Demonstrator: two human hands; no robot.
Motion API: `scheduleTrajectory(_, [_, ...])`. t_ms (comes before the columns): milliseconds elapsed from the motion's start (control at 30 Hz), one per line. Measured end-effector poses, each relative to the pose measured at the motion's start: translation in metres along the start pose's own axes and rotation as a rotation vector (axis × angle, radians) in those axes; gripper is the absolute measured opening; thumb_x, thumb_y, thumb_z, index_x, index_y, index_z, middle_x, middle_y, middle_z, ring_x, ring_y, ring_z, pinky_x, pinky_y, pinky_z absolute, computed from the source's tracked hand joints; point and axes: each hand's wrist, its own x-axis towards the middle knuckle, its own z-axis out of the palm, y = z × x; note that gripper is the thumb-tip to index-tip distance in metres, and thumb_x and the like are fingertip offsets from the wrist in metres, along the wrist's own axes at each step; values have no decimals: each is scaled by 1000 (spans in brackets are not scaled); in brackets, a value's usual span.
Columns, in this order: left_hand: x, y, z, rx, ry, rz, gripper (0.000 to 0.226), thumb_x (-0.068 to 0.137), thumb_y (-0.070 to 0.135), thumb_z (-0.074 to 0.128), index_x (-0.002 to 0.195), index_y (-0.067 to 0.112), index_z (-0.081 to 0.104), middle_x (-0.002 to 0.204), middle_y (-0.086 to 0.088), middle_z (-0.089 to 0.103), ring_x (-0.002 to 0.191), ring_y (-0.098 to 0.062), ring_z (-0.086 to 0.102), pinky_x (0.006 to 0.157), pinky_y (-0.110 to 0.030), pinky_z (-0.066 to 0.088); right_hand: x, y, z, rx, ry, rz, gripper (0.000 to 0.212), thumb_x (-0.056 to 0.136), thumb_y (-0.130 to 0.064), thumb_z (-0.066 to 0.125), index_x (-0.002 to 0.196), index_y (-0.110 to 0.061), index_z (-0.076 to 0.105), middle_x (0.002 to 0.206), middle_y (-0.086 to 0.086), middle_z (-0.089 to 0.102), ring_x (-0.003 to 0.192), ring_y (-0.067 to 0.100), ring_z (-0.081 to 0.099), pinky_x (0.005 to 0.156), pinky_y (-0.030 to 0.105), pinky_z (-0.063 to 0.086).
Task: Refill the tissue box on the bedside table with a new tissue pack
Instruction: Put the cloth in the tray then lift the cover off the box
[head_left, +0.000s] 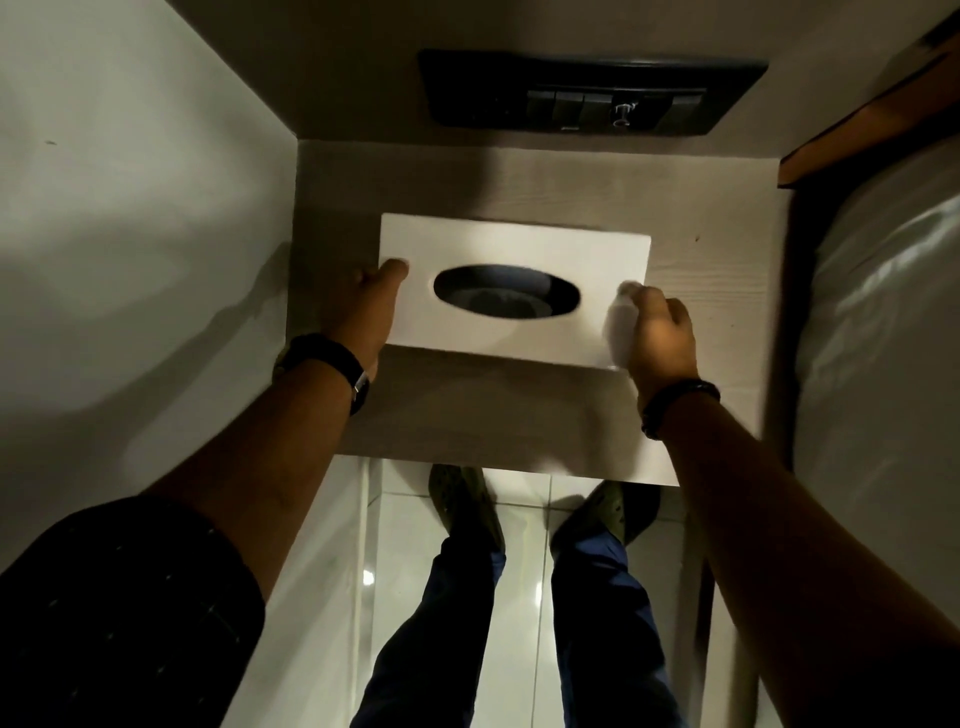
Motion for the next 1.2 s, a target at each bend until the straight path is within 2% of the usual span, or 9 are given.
scheduleTrajectory(133, [6, 14, 1, -59, -44, -46, 16, 89, 39, 60, 102, 32, 54, 96, 8, 62, 86, -13, 60, 79, -34, 52, 2, -20, 8, 67, -68, 22, 27, 72, -46, 60, 87, -26, 50, 92, -2, 57, 103, 28, 59, 95, 45, 47])
scheduleTrajectory(200, [4, 18, 2, -62, -48, -62, 16, 89, 39, 60, 101, 31, 54, 95, 7, 61, 86, -13, 60, 81, -36, 52, 5, -29, 9, 68, -64, 5, 23, 78, -44, 61, 85, -26, 49, 90, -3, 55, 97, 23, 58, 97, 46, 46])
scheduleTrajectory(300, [-4, 20, 3, -66, -66, -69, 28, 90, 38, 59, 114, 26, 53, 101, 4, 62, 89, -15, 60, 76, -34, 52, 4, -31, 8, 63, -44, -39, 16, 88, -38, 58, 86, -26, 47, 88, -5, 53, 86, 14, 53, 91, 40, 46])
scheduleTrajectory(433, [-27, 17, -6, -108, -19, 19, 8, 91, 34, 59, 98, 36, 56, 94, 10, 64, 82, -8, 64, 66, -25, 52, -18, -15, 2, 103, 11, -204, 8, 93, -26, 54, 93, -18, 51, 89, -6, 53, 84, 8, 52, 82, 27, 44])
scheduleTrajectory(567, [-65, -9, -23, -93, 23, 43, 14, 89, 31, 63, 92, 43, 57, 87, 16, 66, 66, 4, 66, 50, -14, 51, -49, 22, -16, 44, 1, -240, 13, 91, -24, 54, 79, -24, 50, 88, -6, 52, 83, 7, 50, 76, 24, 42])
scheduleTrajectory(667, [-86, -41, -31, -54, 7, -11, 16, 89, 29, 62, 99, 40, 58, 86, 16, 65, 67, 1, 66, 48, -14, 50, -61, 57, -31, -50, -14, -174, 17, 95, -22, 54, 78, -22, 51, 89, -1, 53, 86, 16, 51, 79, 33, 43])
scheduleTrajectory(867, [-96, -84, -21, 54, -38, -173, 18, 90, 33, 61, 107, 29, 56, 93, 7, 61, 84, -13, 60, 57, -23, 46, -55, 95, -47, -184, -34, -59, 11, 99, -23, 49, 105, -17, 55, 118, 22, 54, 111, 37, 51, 101, 54, 43])
scheduleTrajectory(1000, [-90, -89, -13, 80, -54, -174, 17, 90, 32, 60, 106, 27, 57, 96, 3, 61, 83, -14, 59, 61, -27, 48, -51, 95, -47, -174, -30, -86, 16, 97, -24, 50, 82, -25, 55, 92, 3, 57, 95, 30, 54, 88, 53, 48])
scheduleTrajectory(1200, [-80, -85, -11, 216, -74, -152, 16, 90, 35, 59, 103, 26, 55, 93, 3, 59, 84, -19, 58, 68, -29, 47, -44, 99, -48, -199, -22, -78, 15, 97, -22, 51, 84, -19, 56, 93, 9, 59, 92, 29, 56, 77, 40, 47])
